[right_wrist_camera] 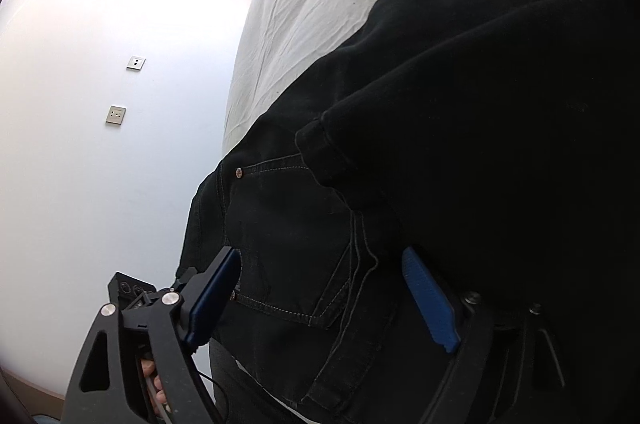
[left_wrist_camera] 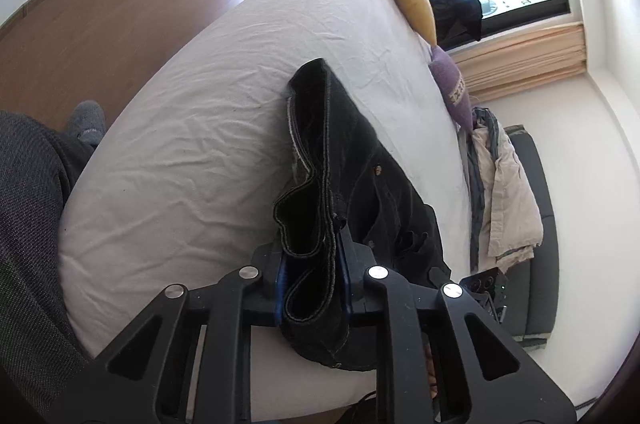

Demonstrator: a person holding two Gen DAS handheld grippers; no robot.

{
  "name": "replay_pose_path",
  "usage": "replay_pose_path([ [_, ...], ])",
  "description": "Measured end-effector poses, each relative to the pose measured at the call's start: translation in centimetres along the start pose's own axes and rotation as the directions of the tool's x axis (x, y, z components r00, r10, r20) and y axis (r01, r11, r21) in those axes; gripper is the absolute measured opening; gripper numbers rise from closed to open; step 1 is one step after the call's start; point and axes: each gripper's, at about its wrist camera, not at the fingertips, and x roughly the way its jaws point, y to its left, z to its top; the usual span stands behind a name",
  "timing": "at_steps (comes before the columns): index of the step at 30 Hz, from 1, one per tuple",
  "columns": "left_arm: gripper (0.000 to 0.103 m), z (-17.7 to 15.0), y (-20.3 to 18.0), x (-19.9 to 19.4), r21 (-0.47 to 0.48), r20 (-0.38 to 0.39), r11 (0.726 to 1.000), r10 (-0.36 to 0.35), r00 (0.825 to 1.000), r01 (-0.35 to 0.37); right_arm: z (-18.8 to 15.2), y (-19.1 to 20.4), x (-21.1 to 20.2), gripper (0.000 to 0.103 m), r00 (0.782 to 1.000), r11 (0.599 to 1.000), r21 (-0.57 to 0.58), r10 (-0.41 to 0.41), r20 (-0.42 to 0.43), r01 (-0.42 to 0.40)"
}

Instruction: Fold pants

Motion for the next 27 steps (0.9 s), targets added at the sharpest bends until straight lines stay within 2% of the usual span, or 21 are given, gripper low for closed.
replay_pose_path([
  [2, 0.011, 0.0, -2.4, -1.0, 0.059, 0.018, 0.998, -0.005, 1.0, 0.004, 0.0, 0.2, -0.1, 0.091, 1.0, 1.0, -0.002, -0.01, 0.004, 0.01],
  [6, 0.01, -0.4, -7.6, -2.4, 0.186, 0.046, 0.983, -0.019, 0.999, 0.01, 0.6, -0.3, -2.2, 0.09, 0.996, 0.995, 0.069, 0.07, 0.048, -0.073],
  [8, 0.01, -1.1, -10.8, -2.4, 0.269, 0.05, 0.963, -0.026, 0.998, 0.011, 0.8, -0.2, -3.7, 0.09, 0.994, 0.995, 0.053, 0.086, 0.065, -0.089],
  [12, 0.01, -3.3, -17.3, -0.3, 0.426, 0.016, 0.904, -0.04, 0.999, 0.029, 1.2, -0.3, -6.7, 0.09, 0.985, 0.988, 0.031, 0.147, 0.087, -0.151],
  [14, 0.01, -5.4, -20.6, 1.4, 0.511, -0.016, 0.859, -0.031, 0.999, 0.035, 1.3, -0.6, -8.4, 0.09, 0.976, 0.982, 0.025, 0.186, 0.112, -0.19],
  [17, 0.01, -9.3, -25.0, 4.9, 0.628, -0.087, 0.776, -0.005, 0.996, 0.059, 1.6, -1.5, -10.6, 0.09, 0.96, 0.97, 0.026, 0.237, 0.147, -0.243],
  [18, 0.01, -10.7, -26.0, 6.3, 0.661, -0.112, 0.747, 0.008, 0.994, 0.068, 1.7, -1.8, -11.3, 0.09, 0.96, 0.971, 0.025, 0.232, 0.155, -0.238],
  [22, 0.01, -16.6, -28.1, 11.1, 0.77, -0.187, 0.631, 0.087, 0.979, 0.091, 2.3, -2.6, -12.2, 0.09, 0.97, 0.979, 0.007, 0.201, 0.138, -0.204],
  [24, 0.01, -18.9, -28.4, 12.9, 0.795, -0.22, 0.598, 0.125, 0.967, 0.103, 2.4, -2.8, -12.5, 0.09, 0.974, 0.98, -0.009, 0.2, 0.11, -0.201],
  [27, 0.01, -21.5, -28.6, 14.2, 0.837, -0.229, 0.537, 0.164, 0.96, 0.108, 2.2, -2.5, -11.4, 0.09, 0.987, 0.988, -0.036, 0.15, 0.06, -0.148],
])
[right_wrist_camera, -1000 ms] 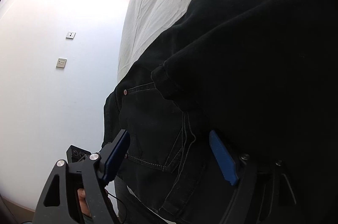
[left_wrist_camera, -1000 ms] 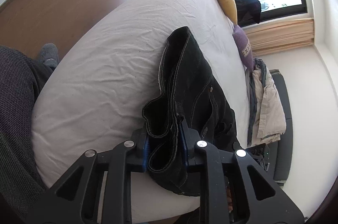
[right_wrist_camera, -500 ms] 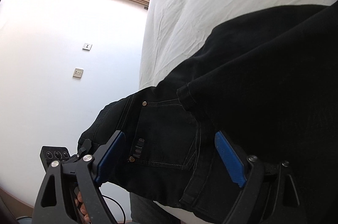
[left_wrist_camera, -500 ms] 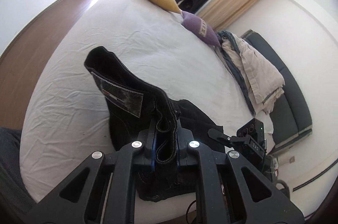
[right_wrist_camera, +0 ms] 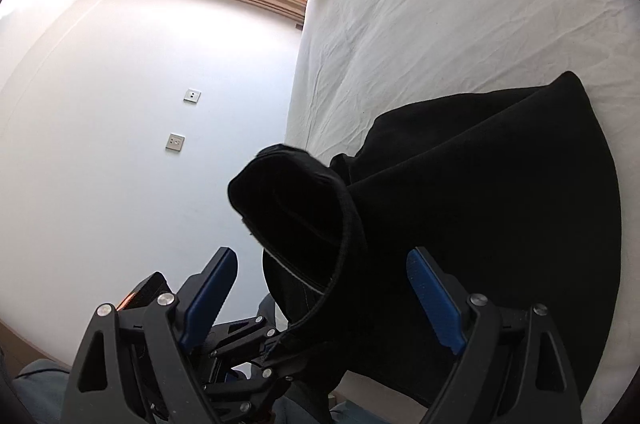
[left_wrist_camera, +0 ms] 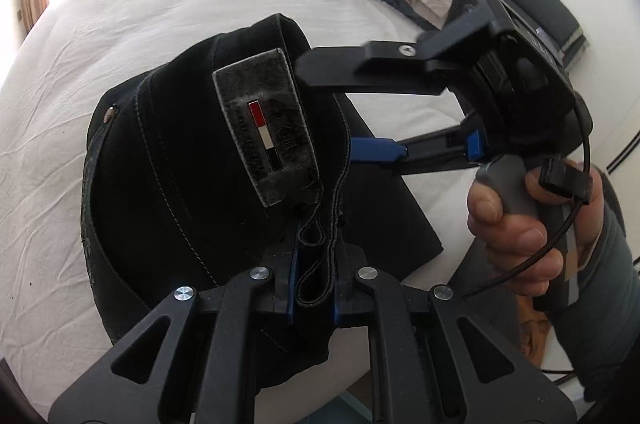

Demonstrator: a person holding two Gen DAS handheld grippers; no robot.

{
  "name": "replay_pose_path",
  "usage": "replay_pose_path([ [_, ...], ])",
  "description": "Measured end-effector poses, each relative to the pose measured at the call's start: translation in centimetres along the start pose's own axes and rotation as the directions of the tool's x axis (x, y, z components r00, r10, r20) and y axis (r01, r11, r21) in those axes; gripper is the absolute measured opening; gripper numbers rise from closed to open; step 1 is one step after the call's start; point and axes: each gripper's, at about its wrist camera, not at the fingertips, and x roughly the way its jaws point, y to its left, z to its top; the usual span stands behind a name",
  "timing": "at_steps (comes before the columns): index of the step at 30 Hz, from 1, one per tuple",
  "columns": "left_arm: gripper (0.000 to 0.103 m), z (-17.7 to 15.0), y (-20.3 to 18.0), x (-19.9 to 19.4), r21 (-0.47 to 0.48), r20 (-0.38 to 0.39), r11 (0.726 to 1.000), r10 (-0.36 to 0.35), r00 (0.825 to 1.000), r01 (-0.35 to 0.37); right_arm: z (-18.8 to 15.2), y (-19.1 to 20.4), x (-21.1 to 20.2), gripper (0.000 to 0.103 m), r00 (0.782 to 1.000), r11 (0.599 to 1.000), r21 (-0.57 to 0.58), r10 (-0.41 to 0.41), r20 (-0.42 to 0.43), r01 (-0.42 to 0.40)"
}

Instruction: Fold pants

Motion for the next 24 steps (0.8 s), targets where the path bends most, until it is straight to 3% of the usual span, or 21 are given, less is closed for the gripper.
replay_pose_path([
  [2, 0.01, 0.0, -1.3, 0.7, 0.035, -0.013, 0.999, 0.011, 1.0, -0.01, -0.3, -0.8, -0.4, 0.083, 0.997, 0.997, -0.036, -0.074, -0.032, 0.073],
  [6, 0.01, -0.4, -3.1, 1.4, 0.079, -0.027, 0.996, 0.035, 0.999, -0.032, -0.7, 0.1, 1.2, 0.04, 0.963, 0.956, -0.161, -0.261, -0.068, 0.247],
  [9, 0.01, -0.7, -4.2, 1.7, 0.088, -0.034, 0.996, 0.036, 0.999, -0.033, -1.2, 1.4, 1.1, 0.029, 0.933, 0.908, -0.248, -0.357, -0.04, 0.337],
  [12, 0.01, -0.4, -5.0, 1.7, 0.107, -0.022, 0.994, 0.036, 0.999, -0.034, -1.0, 2.1, 0.5, 0.025, 0.925, 0.889, -0.28, -0.379, -0.008, 0.362],
  [17, 0.01, 0.6, -8.0, 2.2, 0.141, -0.005, 0.99, 0.013, 1.0, -0.012, -0.3, 1.5, -2.5, 0.023, 0.938, 0.903, -0.266, -0.345, 0.02, 0.338],
  [24, 0.01, 0.6, -10.4, 6.2, 0.15, -0.051, 0.989, -0.01, 0.999, 0.018, 0.0, -3.8, -4.0, 0.022, 0.954, 0.942, -0.159, -0.301, -0.012, 0.295],
])
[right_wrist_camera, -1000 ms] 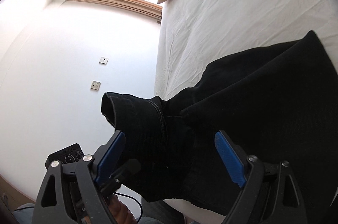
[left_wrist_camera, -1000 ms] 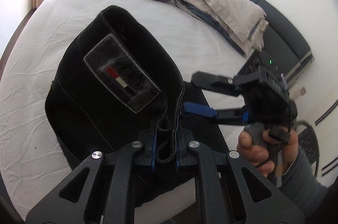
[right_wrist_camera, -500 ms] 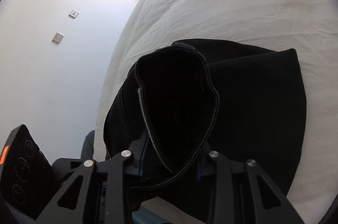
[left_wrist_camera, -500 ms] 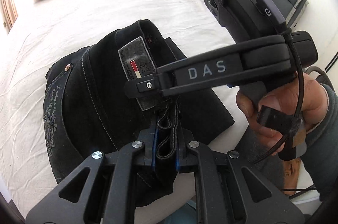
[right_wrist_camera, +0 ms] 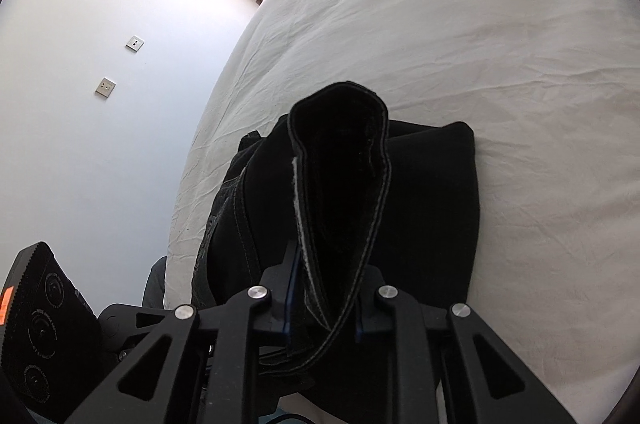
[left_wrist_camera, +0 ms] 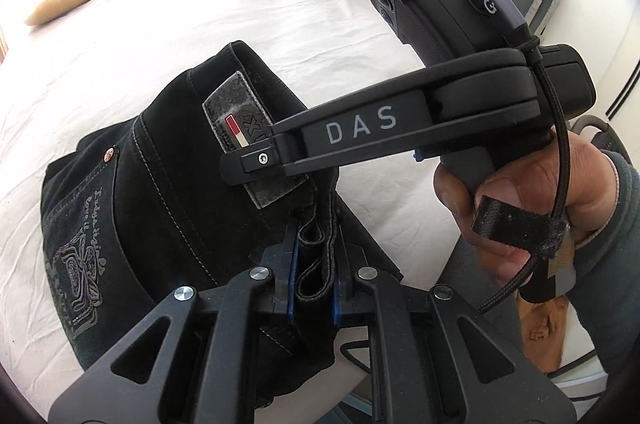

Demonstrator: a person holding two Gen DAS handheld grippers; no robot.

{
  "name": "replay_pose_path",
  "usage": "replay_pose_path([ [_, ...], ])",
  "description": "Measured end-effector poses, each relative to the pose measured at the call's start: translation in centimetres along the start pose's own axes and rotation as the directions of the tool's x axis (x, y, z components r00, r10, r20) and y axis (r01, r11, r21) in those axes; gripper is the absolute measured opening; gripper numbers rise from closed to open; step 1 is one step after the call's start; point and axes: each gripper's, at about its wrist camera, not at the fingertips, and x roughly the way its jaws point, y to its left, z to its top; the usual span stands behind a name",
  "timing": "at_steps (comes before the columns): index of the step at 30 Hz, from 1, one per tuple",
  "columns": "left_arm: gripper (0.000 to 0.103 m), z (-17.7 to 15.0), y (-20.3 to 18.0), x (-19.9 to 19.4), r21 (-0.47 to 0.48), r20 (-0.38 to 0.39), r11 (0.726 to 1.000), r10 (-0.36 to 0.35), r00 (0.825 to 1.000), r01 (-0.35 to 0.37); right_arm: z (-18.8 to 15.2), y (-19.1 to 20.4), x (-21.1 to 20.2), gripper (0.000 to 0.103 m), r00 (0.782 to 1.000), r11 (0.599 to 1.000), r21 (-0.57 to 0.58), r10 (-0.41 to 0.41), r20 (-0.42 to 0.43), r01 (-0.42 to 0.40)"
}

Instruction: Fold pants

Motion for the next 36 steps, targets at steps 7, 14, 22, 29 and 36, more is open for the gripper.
replay_pose_path([
  [7, 0.024, 0.0, 1.4, 4.1, -0.043, -0.058, 0.997, -0.062, 0.996, 0.06, -1.2, -4.5, 1.1, 0.035, 0.999, 0.99, 0.136, 0.027, 0.027, -0.031],
  [14, 0.077, -0.2, 5.8, -5.1, -0.147, 0.172, 0.978, -0.123, 0.977, 0.149, -1.3, -5.3, -4.1, 0.068, 0.972, 0.962, 0.212, -0.199, 0.127, 0.169],
  [22, 0.076, -3.6, 17.1, -7.8, -0.393, 0.223, 0.914, -0.012, 0.975, 0.101, -0.2, 3.7, -2.1, 0.065, 0.979, 0.988, -0.015, 0.157, 0.133, -0.156],
  [29, 0.076, -4.4, 18.9, -5.6, -0.419, 0.194, 0.9, -0.042, 0.98, 0.121, -0.1, -5.3, 2.9, 0.0, 0.991, 0.955, 0.282, 0.064, 0.115, -0.095],
  [36, 0.076, -1.7, 18.9, -6.6, -0.376, 0.268, 0.91, -0.072, 0.961, 0.174, -1.5, -2.3, -0.5, 0.033, 0.982, 0.968, 0.237, 0.042, 0.186, -0.086],
])
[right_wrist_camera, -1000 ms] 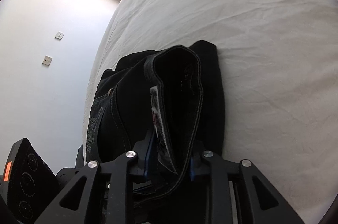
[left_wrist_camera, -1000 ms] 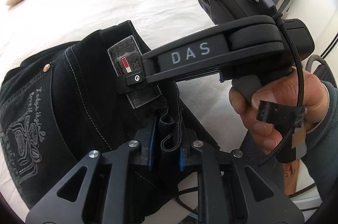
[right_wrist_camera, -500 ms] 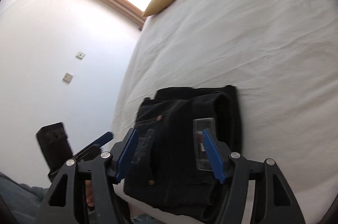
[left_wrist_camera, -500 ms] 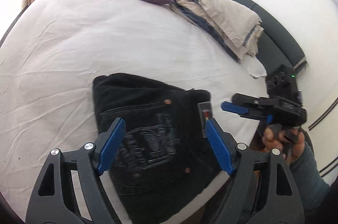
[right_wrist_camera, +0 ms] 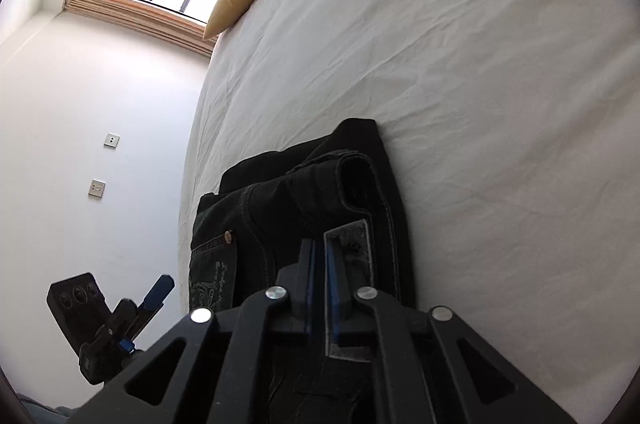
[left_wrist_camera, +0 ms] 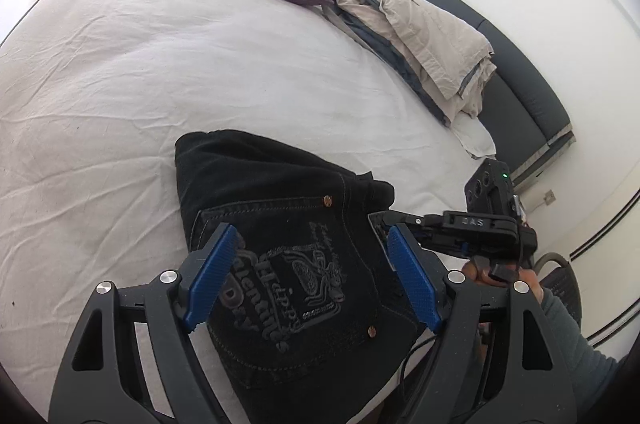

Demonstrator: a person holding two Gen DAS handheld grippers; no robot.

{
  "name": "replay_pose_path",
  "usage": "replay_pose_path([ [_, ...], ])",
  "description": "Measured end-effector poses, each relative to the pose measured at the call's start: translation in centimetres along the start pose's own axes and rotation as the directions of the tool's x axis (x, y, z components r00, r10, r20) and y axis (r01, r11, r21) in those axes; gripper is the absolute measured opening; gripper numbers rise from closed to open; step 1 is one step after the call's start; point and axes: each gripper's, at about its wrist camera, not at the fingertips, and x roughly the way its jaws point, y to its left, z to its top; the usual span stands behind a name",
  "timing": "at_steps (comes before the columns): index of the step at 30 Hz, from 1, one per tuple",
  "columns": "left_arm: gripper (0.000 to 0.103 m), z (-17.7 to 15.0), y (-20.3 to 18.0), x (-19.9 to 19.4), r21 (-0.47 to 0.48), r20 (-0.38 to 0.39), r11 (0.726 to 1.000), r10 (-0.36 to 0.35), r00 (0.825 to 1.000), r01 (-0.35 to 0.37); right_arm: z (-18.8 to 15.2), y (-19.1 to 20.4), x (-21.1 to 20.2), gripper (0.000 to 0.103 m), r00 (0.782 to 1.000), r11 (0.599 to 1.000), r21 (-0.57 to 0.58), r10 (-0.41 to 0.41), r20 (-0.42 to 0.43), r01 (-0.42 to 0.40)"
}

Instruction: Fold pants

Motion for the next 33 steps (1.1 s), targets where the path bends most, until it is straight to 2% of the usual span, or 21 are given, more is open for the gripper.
replay_pose_path([
  [1, 0.076, 0.4, -0.2, 0.3, 0.01, 0.003, 1.0, -0.006, 1.0, 0.006, -0.5, 1.1, -0.4, 0.047, 1.0, 0.999, -0.027, 0.026, 0.003, -0.026],
  [2, 0.076, 0.8, -0.4, 0.5, 0.019, 0.003, 1.0, -0.006, 1.0, 0.006, -1.0, 1.9, -0.7, 0.049, 0.999, 0.998, -0.05, 0.048, -0.005, -0.048],
  [4, 0.076, 0.9, -0.2, 1.6, 0.032, -0.017, 0.999, -0.009, 1.0, 0.01, -2.1, 2.8, -0.2, 0.05, 0.996, 0.995, -0.07, 0.062, -0.059, -0.066],
  [7, 0.076, -0.2, 0.9, 3.8, 0.017, -0.088, 1.0, -0.006, 0.996, 0.007, -3.8, 1.8, 1.4, 0.05, 0.99, 0.998, -0.061, -0.027, -0.139, 0.019],
  [9, 0.076, -1.7, 1.3, 4.2, 0.034, -0.115, 0.999, -0.011, 0.993, 0.015, -4.6, 0.3, 1.6, 0.044, 0.991, 1.0, -0.011, 0.0, -0.137, -0.001],
  [11, 0.076, -3.1, 0.8, 3.5, 0.096, -0.125, 0.995, -0.021, 0.992, 0.033, -4.9, -0.1, 1.2, 0.038, 0.992, 1.0, 0.006, 0.008, -0.123, -0.007],
  [14, 0.076, -5.3, -0.4, 2.1, 0.215, -0.161, 0.973, -0.053, 0.986, 0.088, -5.3, -0.1, 0.6, 0.038, 0.993, 1.0, 0.004, 0.005, -0.121, -0.005],
  [18, 0.076, -8.8, -1.7, 0.9, 0.374, -0.197, 0.923, -0.013, 0.98, 0.088, -5.7, -0.2, -0.6, 0.038, 0.993, 1.0, -0.006, -0.024, -0.119, 0.024],
  [20, 0.076, -9.9, -2.2, 0.3, 0.405, -0.245, 0.906, -0.022, 0.969, 0.123, -5.8, 0.1, -1.9, 0.039, 0.992, 0.998, -0.029, -0.063, -0.11, 0.06],
  [22, 0.076, -10.5, -2.5, -1.0, 0.435, -0.254, 0.891, -0.021, 0.967, 0.134, -5.7, 0.6, -4.1, 0.054, 0.994, 0.994, -0.059, -0.1, -0.054, 0.097],
  [24, 0.077, -10.2, -1.9, -2.4, 0.412, -0.223, 0.906, -0.002, 0.975, 0.096, -5.1, -0.1, -6.3, 0.061, 0.994, 0.992, -0.048, -0.112, 0.015, 0.113],
  [26, 0.077, -8.8, -0.1, -3.4, 0.328, -0.17, 0.943, -0.002, 0.985, 0.058, -4.1, -1.0, -6.9, 0.062, 0.992, 0.992, -0.026, -0.119, 0.039, 0.12],
  [28, 0.077, -7.1, 1.9, -3.0, 0.235, -0.14, 0.972, 0.026, 0.99, 0.008, -3.2, -1.8, -6.0, 0.062, 0.993, 0.993, -0.021, -0.119, 0.01, 0.12],
  [30, 0.077, -5.7, 3.6, -1.9, 0.141, -0.13, 0.99, 0.047, 0.99, -0.029, -2.3, -2.5, -4.0, 0.062, 0.991, 0.991, -0.023, -0.131, -0.041, 0.13],
  [32, 0.077, -4.5, 5.0, -0.1, 0.049, -0.175, 0.997, 0.067, 0.982, -0.059, -1.7, -3.4, -2.1, 0.062, 0.984, 0.988, -0.01, -0.154, -0.084, 0.154],
  [33, 0.077, -4.2, 5.7, 1.0, -0.006, -0.205, 0.999, 0.043, 0.978, -0.045, -1.5, -3.8, -1.3, 0.062, 0.985, 0.989, -0.001, -0.145, -0.095, 0.146],
])
